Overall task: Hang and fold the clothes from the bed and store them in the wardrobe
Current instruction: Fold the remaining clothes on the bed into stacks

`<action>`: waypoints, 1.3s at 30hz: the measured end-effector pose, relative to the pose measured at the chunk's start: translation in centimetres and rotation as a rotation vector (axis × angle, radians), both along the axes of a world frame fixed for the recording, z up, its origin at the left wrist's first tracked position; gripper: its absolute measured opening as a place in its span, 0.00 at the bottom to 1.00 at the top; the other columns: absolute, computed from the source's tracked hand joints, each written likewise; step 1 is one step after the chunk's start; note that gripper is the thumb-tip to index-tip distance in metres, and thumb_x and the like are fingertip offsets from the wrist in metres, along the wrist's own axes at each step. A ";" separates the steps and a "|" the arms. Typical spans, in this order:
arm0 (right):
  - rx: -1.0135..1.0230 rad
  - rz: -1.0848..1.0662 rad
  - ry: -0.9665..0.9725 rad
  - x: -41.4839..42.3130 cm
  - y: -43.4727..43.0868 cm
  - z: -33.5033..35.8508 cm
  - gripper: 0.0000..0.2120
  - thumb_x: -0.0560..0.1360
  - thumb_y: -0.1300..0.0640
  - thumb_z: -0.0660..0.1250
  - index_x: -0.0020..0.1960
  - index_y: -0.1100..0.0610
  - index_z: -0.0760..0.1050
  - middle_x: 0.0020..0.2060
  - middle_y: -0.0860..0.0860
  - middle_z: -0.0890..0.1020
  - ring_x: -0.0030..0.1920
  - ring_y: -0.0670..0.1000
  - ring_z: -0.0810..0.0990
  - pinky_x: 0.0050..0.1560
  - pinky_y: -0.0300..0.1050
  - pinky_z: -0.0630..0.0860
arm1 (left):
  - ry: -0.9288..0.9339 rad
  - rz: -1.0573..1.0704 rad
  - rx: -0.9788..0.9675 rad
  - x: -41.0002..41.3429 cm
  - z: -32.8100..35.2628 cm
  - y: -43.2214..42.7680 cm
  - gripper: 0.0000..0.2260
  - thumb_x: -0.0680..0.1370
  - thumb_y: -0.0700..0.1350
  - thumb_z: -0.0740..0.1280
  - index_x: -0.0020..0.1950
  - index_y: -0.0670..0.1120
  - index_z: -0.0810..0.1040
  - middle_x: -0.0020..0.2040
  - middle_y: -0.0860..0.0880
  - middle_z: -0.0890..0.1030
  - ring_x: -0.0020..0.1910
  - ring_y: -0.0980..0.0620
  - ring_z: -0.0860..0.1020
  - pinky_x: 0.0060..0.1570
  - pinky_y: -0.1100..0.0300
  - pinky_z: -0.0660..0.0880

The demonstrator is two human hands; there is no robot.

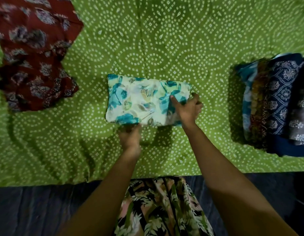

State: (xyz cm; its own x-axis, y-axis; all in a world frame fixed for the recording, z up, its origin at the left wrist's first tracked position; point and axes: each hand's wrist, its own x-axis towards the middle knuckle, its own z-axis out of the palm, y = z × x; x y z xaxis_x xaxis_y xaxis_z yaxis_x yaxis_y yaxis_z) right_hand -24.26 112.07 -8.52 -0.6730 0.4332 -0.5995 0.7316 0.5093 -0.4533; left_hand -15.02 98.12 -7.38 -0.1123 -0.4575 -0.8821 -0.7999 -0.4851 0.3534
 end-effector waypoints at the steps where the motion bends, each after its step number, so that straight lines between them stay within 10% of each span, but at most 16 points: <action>1: -0.068 -0.087 -0.074 0.0 0.2 0.0 0.49 0.65 0.38 0.73 0.74 0.60 0.55 0.71 0.63 0.57 0.71 0.63 0.58 0.70 0.57 0.62 | 0.002 0.139 0.196 0.1 -0.1 -0.3 0.21 0.75 0.46 0.69 0.65 0.39 0.73 0.61 0.42 0.78 0.59 0.44 0.77 0.54 0.59 0.74; 4: -0.190 -0.183 -0.049 -0.2 0.7 -0.9 0.51 0.55 0.34 0.76 0.68 0.59 0.64 0.66 0.58 0.69 0.65 0.59 0.70 0.64 0.54 0.72 | 0.166 0.268 0.377 -0.6 0.0 -1.2 0.21 0.78 0.45 0.65 0.68 0.40 0.70 0.71 0.40 0.66 0.65 0.46 0.71 0.58 0.62 0.70; 6: -0.276 -0.247 -0.020 -0.6 1.1 -1.5 0.50 0.47 0.33 0.78 0.61 0.57 0.70 0.57 0.54 0.78 0.55 0.55 0.79 0.56 0.54 0.78 | 0.240 0.350 0.365 -1.3 -0.2 -1.5 0.12 0.76 0.43 0.67 0.59 0.41 0.76 0.62 0.45 0.76 0.57 0.49 0.74 0.53 0.62 0.72; 9: -0.553 -0.365 -0.082 -1.1 1.4 0.1 0.29 0.59 0.53 0.81 0.54 0.58 0.72 0.48 0.54 0.82 0.45 0.53 0.84 0.46 0.55 0.82 | 0.349 0.469 0.427 -2.5 -0.1 -1.4 0.06 0.73 0.38 0.69 0.49 0.44 0.78 0.39 0.48 0.82 0.43 0.51 0.78 0.46 0.59 0.75; 18: -0.971 -0.610 0.180 0.7 4.7 6.2 0.22 0.68 0.73 0.70 0.59 0.59 0.73 0.53 0.59 0.82 0.51 0.60 0.82 0.50 0.62 0.79 | 0.629 0.253 0.511 -8.5 5.6 2.2 0.16 0.77 0.35 0.60 0.64 0.44 0.74 0.55 0.46 0.81 0.57 0.46 0.78 0.55 0.51 0.76; 23: -0.923 -0.847 0.493 2.4 12.3 11.9 0.30 0.68 0.72 0.70 0.66 0.57 0.65 0.57 0.58 0.80 0.55 0.60 0.81 0.52 0.62 0.78 | 0.621 0.033 0.710 -11.9 11.6 10.8 0.14 0.78 0.37 0.60 0.61 0.45 0.75 0.50 0.48 0.83 0.46 0.49 0.82 0.42 0.54 0.80; 30: -0.753 -1.104 0.812 5.2 24.0 16.3 0.47 0.66 0.65 0.75 0.76 0.55 0.51 0.65 0.57 0.74 0.60 0.58 0.77 0.60 0.63 0.73 | 0.565 -0.268 0.901 -14.7 17.0 25.5 0.13 0.76 0.36 0.64 0.59 0.44 0.76 0.46 0.46 0.84 0.49 0.47 0.81 0.54 0.48 0.75; 39: -0.475 -1.031 0.607 7.0 29.2 12.2 0.24 0.75 0.65 0.66 0.69 0.60 0.64 0.62 0.58 0.76 0.58 0.57 0.78 0.59 0.57 0.76 | 0.367 -0.834 0.741 -14.3 15.6 30.5 0.20 0.81 0.49 0.57 0.73 0.46 0.63 0.74 0.46 0.63 0.72 0.49 0.62 0.70 0.53 0.59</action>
